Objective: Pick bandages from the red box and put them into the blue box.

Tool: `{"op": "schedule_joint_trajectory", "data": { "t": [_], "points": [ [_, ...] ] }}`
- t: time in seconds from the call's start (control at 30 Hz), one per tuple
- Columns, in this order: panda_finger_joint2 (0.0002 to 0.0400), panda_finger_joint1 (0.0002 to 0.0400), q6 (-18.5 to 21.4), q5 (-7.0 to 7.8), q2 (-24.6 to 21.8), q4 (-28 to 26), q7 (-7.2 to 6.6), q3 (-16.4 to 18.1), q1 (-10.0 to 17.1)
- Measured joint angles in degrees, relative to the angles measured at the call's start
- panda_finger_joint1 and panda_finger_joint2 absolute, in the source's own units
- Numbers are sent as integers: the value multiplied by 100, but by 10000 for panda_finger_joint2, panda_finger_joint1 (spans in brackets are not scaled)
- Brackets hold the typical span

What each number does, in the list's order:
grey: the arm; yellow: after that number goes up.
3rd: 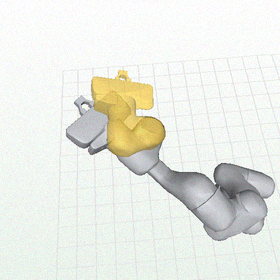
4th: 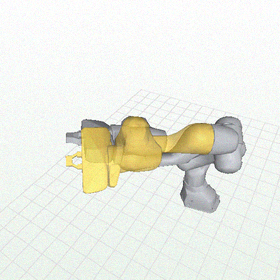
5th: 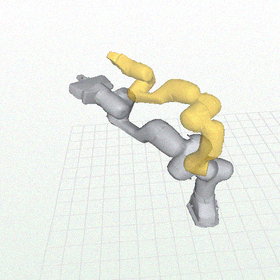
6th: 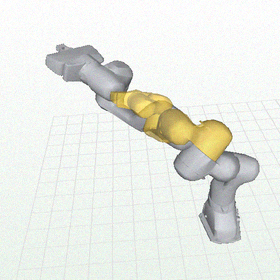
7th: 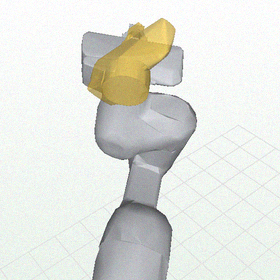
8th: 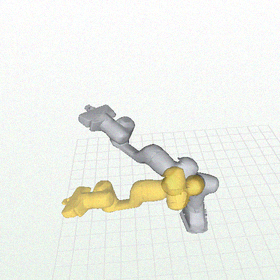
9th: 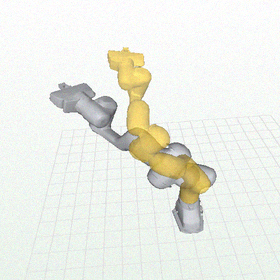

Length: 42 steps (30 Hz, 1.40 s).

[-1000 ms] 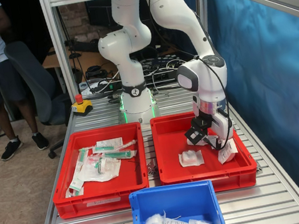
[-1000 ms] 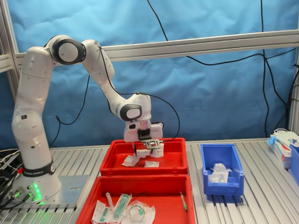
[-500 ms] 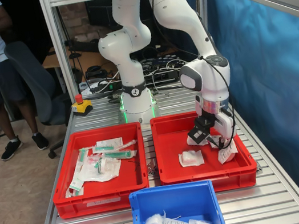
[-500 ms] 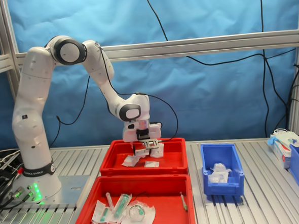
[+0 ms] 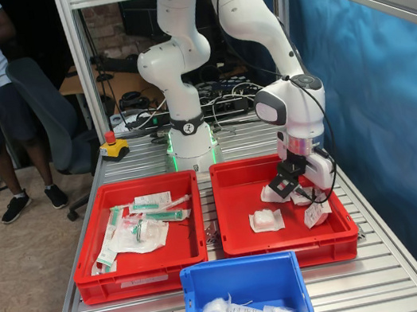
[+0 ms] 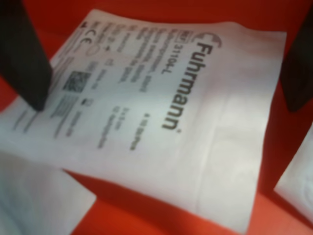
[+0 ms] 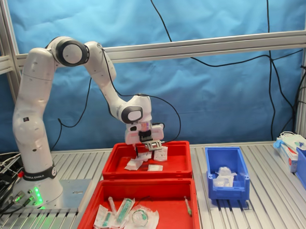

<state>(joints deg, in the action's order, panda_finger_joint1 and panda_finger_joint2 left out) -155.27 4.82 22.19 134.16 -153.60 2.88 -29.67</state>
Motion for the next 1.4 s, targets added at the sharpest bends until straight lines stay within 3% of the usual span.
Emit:
{"op": "schedule_joint_trajectory", "data": {
  "t": [0.43,1.4],
  "points": [
    [400,400,-306,0,263,0,-7,6,-18],
    [400,400,-360,0,292,-8,-7,-188,-22]
  ]
}}
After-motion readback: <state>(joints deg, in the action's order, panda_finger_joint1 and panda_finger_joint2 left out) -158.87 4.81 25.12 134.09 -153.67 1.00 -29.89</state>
